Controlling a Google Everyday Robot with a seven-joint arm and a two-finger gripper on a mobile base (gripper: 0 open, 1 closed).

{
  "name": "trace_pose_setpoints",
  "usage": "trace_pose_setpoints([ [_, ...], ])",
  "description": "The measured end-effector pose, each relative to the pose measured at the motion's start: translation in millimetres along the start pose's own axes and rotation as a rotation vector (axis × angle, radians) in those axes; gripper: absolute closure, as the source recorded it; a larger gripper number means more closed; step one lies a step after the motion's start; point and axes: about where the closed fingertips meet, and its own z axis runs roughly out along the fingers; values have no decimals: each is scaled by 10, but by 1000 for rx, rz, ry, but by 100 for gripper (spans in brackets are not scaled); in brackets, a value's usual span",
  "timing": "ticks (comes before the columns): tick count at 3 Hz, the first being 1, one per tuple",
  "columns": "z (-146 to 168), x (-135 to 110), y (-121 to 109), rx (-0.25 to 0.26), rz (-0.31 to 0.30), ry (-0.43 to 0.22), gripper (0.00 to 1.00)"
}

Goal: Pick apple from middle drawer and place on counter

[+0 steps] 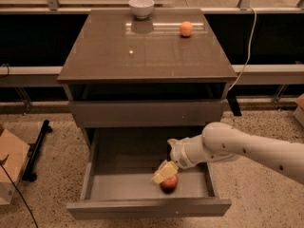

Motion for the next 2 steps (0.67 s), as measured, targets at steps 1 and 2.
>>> trace_pose_setpoints([
  [1,262,159,-70,5,47,-29,0],
  [2,533,412,-210,20,98,-48,0],
])
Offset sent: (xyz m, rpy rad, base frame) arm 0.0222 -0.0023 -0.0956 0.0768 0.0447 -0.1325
